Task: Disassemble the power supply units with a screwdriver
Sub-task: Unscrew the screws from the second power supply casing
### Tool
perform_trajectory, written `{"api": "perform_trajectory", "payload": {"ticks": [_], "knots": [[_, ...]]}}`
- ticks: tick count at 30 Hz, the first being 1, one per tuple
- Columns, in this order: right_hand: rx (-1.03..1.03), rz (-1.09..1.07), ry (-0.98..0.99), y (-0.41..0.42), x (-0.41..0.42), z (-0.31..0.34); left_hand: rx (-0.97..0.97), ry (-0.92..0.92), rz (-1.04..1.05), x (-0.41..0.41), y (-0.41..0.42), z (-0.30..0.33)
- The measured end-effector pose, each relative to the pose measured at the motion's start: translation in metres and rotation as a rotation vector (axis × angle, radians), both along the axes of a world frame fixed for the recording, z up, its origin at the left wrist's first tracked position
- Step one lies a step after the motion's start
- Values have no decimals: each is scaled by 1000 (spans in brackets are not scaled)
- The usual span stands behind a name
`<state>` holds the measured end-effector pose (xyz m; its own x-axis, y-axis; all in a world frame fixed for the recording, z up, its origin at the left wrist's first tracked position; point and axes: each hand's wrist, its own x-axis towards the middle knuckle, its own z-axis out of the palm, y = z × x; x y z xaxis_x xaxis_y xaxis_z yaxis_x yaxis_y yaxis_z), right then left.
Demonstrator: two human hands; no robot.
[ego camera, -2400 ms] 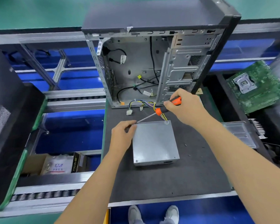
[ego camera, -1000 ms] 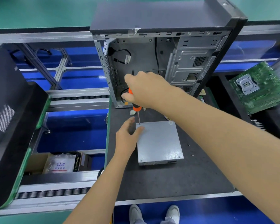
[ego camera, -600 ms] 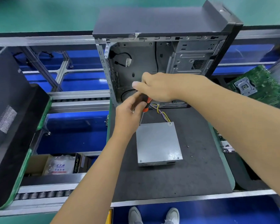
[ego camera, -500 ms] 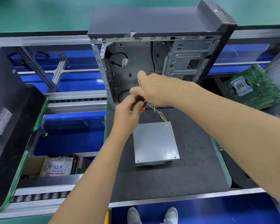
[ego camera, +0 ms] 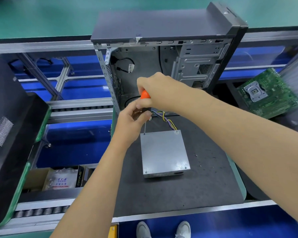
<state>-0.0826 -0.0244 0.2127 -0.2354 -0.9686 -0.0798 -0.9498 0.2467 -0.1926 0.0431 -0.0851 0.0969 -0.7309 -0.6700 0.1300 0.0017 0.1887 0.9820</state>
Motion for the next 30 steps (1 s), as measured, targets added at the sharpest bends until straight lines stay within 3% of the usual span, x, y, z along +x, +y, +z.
{"api": "perform_trajectory", "payload": {"ticks": [6, 12, 17, 21, 23, 25, 27, 30], "knots": [[53, 115, -67, 2, 3, 7, 26, -20, 92, -1, -2, -2], [48, -101, 77, 0, 7, 4, -69, -50, 150, -10, 10, 6], [55, 9, 41, -2, 5, 3, 17, -8, -1, -2, 6, 1], [48, 82, 4, 3, -3, 5, -2, -38, 48, -5, 3, 3], [28, 14, -47, 5, -3, 4, -110, -68, 90, -7, 5, 3], [34, -89, 21, 4, 1, 2, -180, -70, 125, -9, 9, 5], [53, -102, 112, 1, 6, -2, -179, -37, 129, -8, 10, 8], [80, -65, 81, 1, 5, -3, -135, -16, 42, -1, 6, 4]]}}
